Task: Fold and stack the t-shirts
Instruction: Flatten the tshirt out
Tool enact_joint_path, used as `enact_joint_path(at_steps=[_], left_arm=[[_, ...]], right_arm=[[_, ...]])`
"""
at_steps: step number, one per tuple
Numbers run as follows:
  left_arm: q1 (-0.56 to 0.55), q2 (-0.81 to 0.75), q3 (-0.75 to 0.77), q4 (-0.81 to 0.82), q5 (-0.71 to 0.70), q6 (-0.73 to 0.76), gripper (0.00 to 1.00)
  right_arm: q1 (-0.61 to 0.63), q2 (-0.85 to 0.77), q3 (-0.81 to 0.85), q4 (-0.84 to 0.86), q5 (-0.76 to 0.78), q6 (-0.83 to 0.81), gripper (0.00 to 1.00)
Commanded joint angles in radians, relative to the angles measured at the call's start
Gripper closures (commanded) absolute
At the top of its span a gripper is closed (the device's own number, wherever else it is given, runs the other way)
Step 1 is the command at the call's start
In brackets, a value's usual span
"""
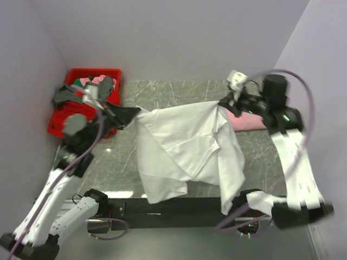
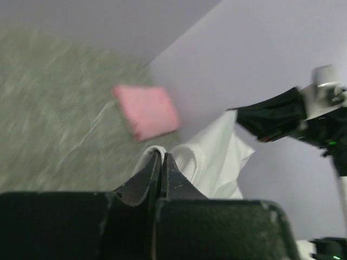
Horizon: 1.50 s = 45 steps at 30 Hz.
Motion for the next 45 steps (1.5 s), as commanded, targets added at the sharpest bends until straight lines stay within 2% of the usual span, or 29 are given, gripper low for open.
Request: enact_joint_path(at_steps=[1,3,5,8,9,11,15,18,20,23,25,31,36,38,39,41,42,43,45], left_arm=[[0.007,0.094,-0.238,0.038,-0.211,-0.194,0.99],[0.020,0.195,-0.306,0.146,-0.275,-0.200,0.99],[0.043,0.332,-0.314,0.253,-0.231,-0.185,1.00],[0.083,0.489,-0.251,0.325,-0.155,-0.148,0.99],[0.092,0.523,-0.183,0.332,-0.147,-0.112,1.00],[0.103,0.597,-0.095,0.310,-0.128,-0.076,1.00],[0.114,0.660,0.185,0.235,-0.072,0.025,1.00],[0.114,0.651,0.313,0.183,-0.039,0.076,1.00],[0.114,0.605,0.338,0.146,-0.025,0.093,1.00],[0.114,0.492,0.289,0.116,-0.027,0.102,0.99],[0.115,0.392,0.196,0.112,-0.044,0.091,0.99],[0.115,0.183,-0.060,-0.041,-0.074,0.050,0.99],[0.115,0.108,-0.221,-0.111,-0.100,0.025,1.00],[0.115,0.115,-0.265,-0.112,-0.094,0.022,1.00],[0.115,0.123,-0.306,-0.107,-0.073,0.025,1.00],[0.115,0.158,-0.329,-0.125,-0.068,0.031,0.87],[0.115,0.167,-0.337,-0.139,-0.076,0.047,0.78],[0.117,0.177,-0.332,-0.168,-0.090,0.060,0.57],[0.117,0.168,-0.308,-0.199,-0.134,0.097,0.41]], right_arm=[[0.033,0.195,-0.099,0.156,0.108,0.095,1.00],[0.042,0.330,-0.089,0.204,0.133,0.112,1.00],[0.046,0.458,-0.052,0.207,0.143,0.138,1.00],[0.045,0.576,0.041,0.189,0.153,0.159,1.00],[0.045,0.593,0.077,0.182,0.157,0.161,1.00],[0.045,0.603,0.106,0.184,0.172,0.161,1.00],[0.047,0.585,0.250,0.127,0.194,0.147,1.00],[0.045,0.527,0.345,0.093,0.193,0.141,1.00],[0.045,0.460,0.373,0.084,0.180,0.144,1.00],[0.045,0.358,0.378,0.051,0.145,0.132,1.00],[0.045,0.277,0.344,0.046,0.120,0.119,1.00],[0.082,0.091,0.060,0.046,0.099,0.072,1.00],[0.146,0.065,-0.194,0.084,0.142,0.047,1.00],[0.160,0.085,-0.278,0.093,0.137,0.041,0.96],[0.168,0.091,-0.299,0.087,0.137,0.018,0.85],[0.169,0.100,-0.340,0.052,0.143,-0.002,0.68],[0.169,0.097,-0.354,0.046,0.166,-0.022,0.57],[0.163,0.073,-0.386,0.044,0.192,-0.026,0.52],[0.136,0.044,-0.420,0.060,0.237,-0.035,0.40]])
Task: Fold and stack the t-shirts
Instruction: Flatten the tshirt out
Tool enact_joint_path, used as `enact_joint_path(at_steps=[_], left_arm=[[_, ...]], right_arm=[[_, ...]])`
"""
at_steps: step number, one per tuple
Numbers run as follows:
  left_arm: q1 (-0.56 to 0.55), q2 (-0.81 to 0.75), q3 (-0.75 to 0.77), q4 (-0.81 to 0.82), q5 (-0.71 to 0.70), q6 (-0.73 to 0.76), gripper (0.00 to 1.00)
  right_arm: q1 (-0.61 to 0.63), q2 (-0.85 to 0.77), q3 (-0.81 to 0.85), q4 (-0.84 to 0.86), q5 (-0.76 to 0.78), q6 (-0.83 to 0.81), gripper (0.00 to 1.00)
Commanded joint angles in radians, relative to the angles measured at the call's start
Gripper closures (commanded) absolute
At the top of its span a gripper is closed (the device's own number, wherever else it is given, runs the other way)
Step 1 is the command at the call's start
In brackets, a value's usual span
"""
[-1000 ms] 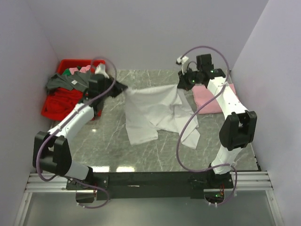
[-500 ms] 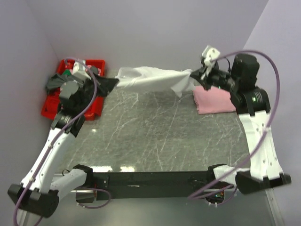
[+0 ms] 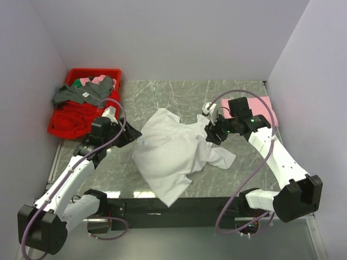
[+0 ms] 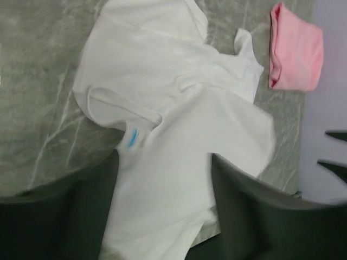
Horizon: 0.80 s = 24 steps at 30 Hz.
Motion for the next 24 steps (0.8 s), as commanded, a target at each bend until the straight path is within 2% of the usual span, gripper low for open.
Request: enact_joint_path(at_steps=[1,3,6,9,12,14,16,19,24], left_arm=[[0.005,-0.036,0.045,-0.043,-0.087,0.060,0.20],[0.005,-0.055,0.077,-0.066,-0.123,0.077,0.17],[0.007,-0.084,0.074,-0.062,-0.118,0.079,0.18],[0.007,-0.062,0.036,0.007,-0.063,0.090,0.20],[0.007,0.066,0.054,0.075,0.070,0.137,0.25],[0.004,0.184,0.089,0.093,0.166,0.187,0.35],[-0.001,0.258,0.100,0.096,0.195,0.202,0.32],[-0.051,0.263,0.080,0.086,0.167,0.208,0.32],[-0.252,0.199,-0.036,0.092,0.113,0.094,0.31]], right_arm=[[-0.037,-0.108,-0.011,0.015,0.060,-0.053,0.39],[-0.076,-0.111,-0.022,-0.038,0.038,-0.103,0.38],[-0.143,-0.081,-0.054,-0.084,-0.002,-0.160,0.38],[-0.185,0.055,-0.093,-0.068,0.021,-0.164,0.38],[-0.227,0.205,-0.041,-0.127,-0.022,-0.153,0.38],[-0.257,0.252,-0.004,-0.193,-0.049,-0.159,0.38],[-0.274,0.255,-0.034,-0.203,-0.028,-0.174,0.37],[-0.284,0.228,-0.109,-0.170,0.064,-0.193,0.37],[-0.309,0.270,-0.166,-0.141,0.136,-0.208,0.37]])
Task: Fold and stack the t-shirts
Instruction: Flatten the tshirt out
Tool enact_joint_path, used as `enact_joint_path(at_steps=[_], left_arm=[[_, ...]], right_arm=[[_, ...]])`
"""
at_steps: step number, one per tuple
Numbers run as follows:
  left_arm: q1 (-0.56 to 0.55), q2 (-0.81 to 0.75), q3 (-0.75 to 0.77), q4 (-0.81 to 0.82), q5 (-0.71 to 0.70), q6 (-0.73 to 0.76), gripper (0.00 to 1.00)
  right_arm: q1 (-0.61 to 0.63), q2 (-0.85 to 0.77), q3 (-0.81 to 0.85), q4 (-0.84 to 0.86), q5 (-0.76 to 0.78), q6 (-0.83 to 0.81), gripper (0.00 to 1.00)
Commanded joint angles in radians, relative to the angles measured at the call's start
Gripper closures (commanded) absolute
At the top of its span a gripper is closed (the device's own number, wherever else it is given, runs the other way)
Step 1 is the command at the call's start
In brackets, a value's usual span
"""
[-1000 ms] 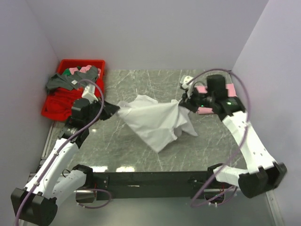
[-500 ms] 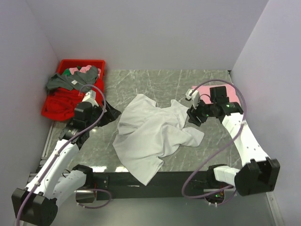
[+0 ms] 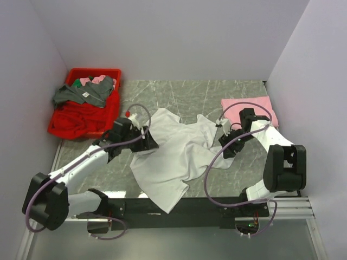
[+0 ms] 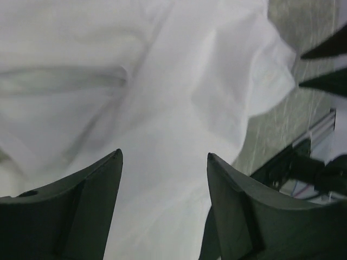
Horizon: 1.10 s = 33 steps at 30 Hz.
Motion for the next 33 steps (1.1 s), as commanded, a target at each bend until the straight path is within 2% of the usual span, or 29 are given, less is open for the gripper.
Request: enact_joint_path(at_steps=[1,6,9,14,16,18,20,21,22,23,24,27,30,33], left_arm=[[-0.123,-0.061,-0.068,0.018,-0.019,-0.068,0.31],[-0.363,-0.076,-0.175,0.067,-0.114,-0.205,0.30],[-0.490,0.000,-0.163,0.100,-0.192,-0.243,0.30],[-0.692,0.197,0.003,0.015,-0.365,-0.210,0.29],[-0.737,0.310,0.057,-0.066,-0.428,-0.206,0.29],[-0.798,0.410,0.133,-0.131,-0.517,-0.206,0.29],[-0.837,0.458,0.179,-0.186,-0.554,-0.219,0.30],[-0.846,0.488,0.186,-0.194,-0.569,-0.220,0.35],[-0.855,0.498,0.196,-0.208,-0.571,-0.222,0.40],[-0.871,0.505,0.196,-0.214,-0.574,-0.223,0.46],[-0.878,0.511,0.194,-0.223,-0.570,-0.226,0.63],[-0.907,0.487,0.154,-0.249,-0.541,-0.245,0.86],[-0.949,0.405,0.070,-0.260,-0.485,-0.282,0.96],[-0.995,0.288,-0.001,-0.303,-0.421,-0.331,0.98]], right_arm=[[-0.011,0.010,-0.033,0.017,0.074,-0.020,0.37],[-0.012,0.066,-0.040,0.137,0.174,0.055,0.38],[-0.011,0.087,-0.043,0.174,0.213,0.084,0.39],[-0.009,0.115,-0.051,0.194,0.239,0.084,0.43],[-0.009,0.124,-0.051,0.185,0.234,0.078,0.46],[-0.008,0.132,-0.048,0.158,0.213,0.068,0.56],[-0.009,0.132,-0.045,0.128,0.197,0.054,0.74],[-0.008,0.126,-0.043,0.117,0.181,0.051,0.82],[-0.009,0.121,-0.043,0.096,0.176,0.045,0.95],[-0.009,0.097,-0.046,0.086,0.177,0.035,1.00],[-0.011,0.080,-0.057,0.079,0.191,0.031,1.00],[-0.046,-0.004,-0.082,0.040,0.232,0.002,1.00],[-0.101,-0.074,-0.111,-0.007,0.266,-0.041,1.00],[-0.182,-0.131,-0.167,-0.027,0.341,-0.089,1.00]])
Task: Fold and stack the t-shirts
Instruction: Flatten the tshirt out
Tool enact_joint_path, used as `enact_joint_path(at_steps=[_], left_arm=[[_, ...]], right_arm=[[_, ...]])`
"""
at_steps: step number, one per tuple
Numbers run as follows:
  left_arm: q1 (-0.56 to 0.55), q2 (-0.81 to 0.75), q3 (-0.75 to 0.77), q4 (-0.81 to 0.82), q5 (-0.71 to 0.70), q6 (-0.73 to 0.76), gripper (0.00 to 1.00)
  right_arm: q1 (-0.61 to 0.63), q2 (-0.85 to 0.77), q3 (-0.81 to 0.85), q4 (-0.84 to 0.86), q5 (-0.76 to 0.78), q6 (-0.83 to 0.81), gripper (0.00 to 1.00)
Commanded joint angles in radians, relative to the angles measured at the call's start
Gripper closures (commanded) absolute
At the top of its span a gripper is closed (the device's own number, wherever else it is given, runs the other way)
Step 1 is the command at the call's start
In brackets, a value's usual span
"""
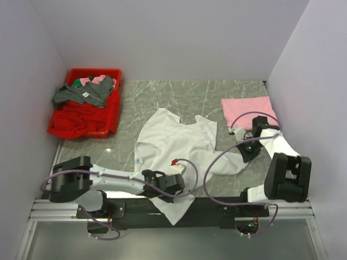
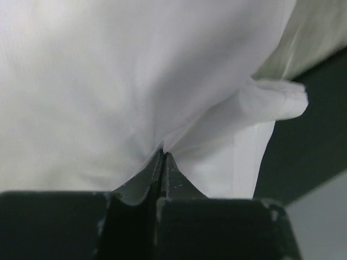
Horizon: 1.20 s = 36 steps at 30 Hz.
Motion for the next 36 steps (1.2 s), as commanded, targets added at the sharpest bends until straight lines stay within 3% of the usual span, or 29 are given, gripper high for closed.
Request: enact_joint_path(at_steps=[1,8,11,12,15,16,18,19,20,22,23,26,28,31,36], left_arm=[[-0.058,-0.093,-0.106,-0.194,0.107,-0.078,0.98],[-0.083,-0.358,-0.122,-0.338,0.184,-0.118,0.96],[-0.083,-0.429,-0.065,-0.406,0.195,-0.111,0.78],[-0.083,-0.461,-0.039,-0.433,0.107,-0.112,0.54],[-0.024,-0.507,0.059,-0.449,-0.017,-0.080,0.29],[0.085,-0.515,0.082,-0.428,-0.009,-0.005,0.28],[0.226,-0.515,0.091,-0.314,0.058,0.139,0.28],[0.370,-0.510,0.088,-0.258,0.086,0.187,0.28],[0.444,-0.484,0.088,-0.161,0.107,0.233,0.28],[0.582,-0.431,0.105,-0.060,0.183,0.335,0.26],[0.722,-0.357,0.114,-0.008,0.234,0.353,0.27],[0.929,-0.145,0.211,0.128,0.298,0.394,0.33],[1.022,-0.026,0.336,0.134,0.316,0.417,0.36],[1.070,0.184,0.515,0.084,0.340,0.464,0.39],[1.077,0.459,0.731,-0.002,0.412,0.521,0.42]], right_arm=[[-0.096,-0.082,-0.063,-0.084,0.114,-0.086,1.00],[-0.205,-0.229,-0.153,-0.183,0.217,-0.207,1.00],[-0.245,-0.263,-0.126,-0.246,0.212,-0.237,0.99],[-0.273,-0.271,-0.088,-0.257,0.186,-0.241,0.74],[-0.288,-0.276,0.024,-0.312,0.044,-0.257,0.32],[-0.284,-0.266,0.055,-0.340,-0.008,-0.257,0.27],[-0.238,-0.208,0.141,-0.366,-0.182,-0.251,0.25],[-0.218,-0.181,0.162,-0.349,-0.229,-0.216,0.25],[-0.195,-0.127,0.182,-0.323,-0.280,-0.181,0.25],[-0.109,-0.073,0.222,-0.203,-0.389,-0.047,0.25],[-0.075,-0.015,0.236,-0.150,-0.406,0.012,0.25],[0.058,0.103,0.308,0.035,-0.415,0.242,0.27],[0.097,0.164,0.383,0.164,-0.371,0.428,0.28],[0.129,0.283,0.489,0.221,-0.268,0.552,0.31],[0.169,0.398,0.543,0.251,-0.167,0.612,0.32]])
